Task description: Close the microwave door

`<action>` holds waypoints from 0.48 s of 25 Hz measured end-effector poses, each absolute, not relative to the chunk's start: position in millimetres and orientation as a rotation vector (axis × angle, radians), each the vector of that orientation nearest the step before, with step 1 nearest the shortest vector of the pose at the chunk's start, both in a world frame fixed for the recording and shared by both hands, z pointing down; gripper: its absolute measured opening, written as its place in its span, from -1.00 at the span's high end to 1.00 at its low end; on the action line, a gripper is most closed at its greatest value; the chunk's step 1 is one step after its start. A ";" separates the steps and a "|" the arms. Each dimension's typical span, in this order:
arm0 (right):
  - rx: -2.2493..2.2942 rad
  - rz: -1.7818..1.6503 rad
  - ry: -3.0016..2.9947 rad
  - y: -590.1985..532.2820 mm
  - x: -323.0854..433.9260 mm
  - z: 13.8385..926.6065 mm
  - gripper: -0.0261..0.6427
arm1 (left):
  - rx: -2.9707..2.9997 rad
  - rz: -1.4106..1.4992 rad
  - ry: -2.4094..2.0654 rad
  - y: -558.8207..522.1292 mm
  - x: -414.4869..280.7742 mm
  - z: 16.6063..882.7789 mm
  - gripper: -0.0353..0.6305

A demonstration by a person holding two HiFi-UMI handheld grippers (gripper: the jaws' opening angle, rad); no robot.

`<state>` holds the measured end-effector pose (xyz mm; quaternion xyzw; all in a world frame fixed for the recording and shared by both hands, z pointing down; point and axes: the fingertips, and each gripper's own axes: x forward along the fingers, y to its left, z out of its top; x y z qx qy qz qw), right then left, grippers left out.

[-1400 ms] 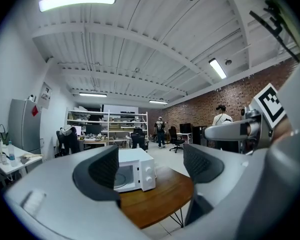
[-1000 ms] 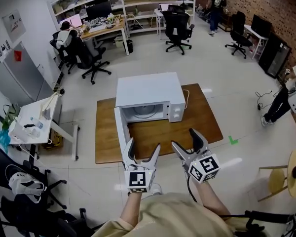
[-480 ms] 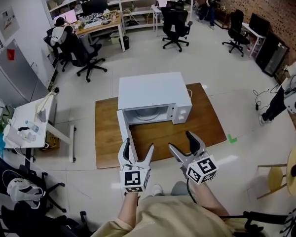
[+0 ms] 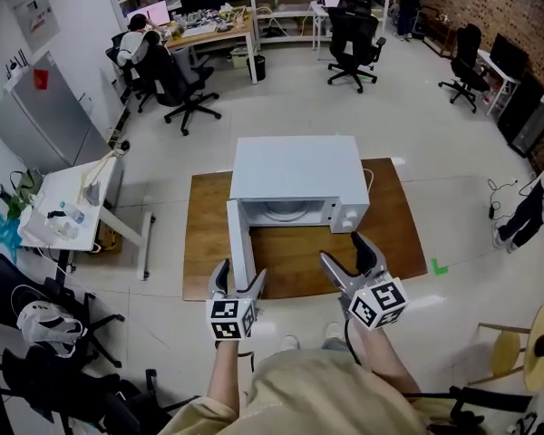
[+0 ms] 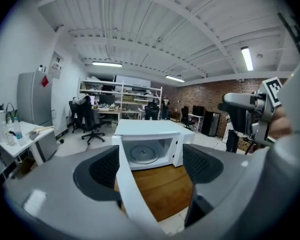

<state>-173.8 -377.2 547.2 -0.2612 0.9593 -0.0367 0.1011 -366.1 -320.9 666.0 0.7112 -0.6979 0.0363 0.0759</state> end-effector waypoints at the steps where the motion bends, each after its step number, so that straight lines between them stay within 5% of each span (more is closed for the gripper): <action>1: -0.765 -0.114 2.835 -386.1 -170.8 543.5 -0.15 | 2.086 0.123 -2.092 -324.8 -371.9 674.4 -0.31; 12: -0.540 -0.203 2.777 -415.6 -163.2 524.5 0.00 | 1.944 -0.037 -1.642 -334.4 -392.3 771.1 -0.38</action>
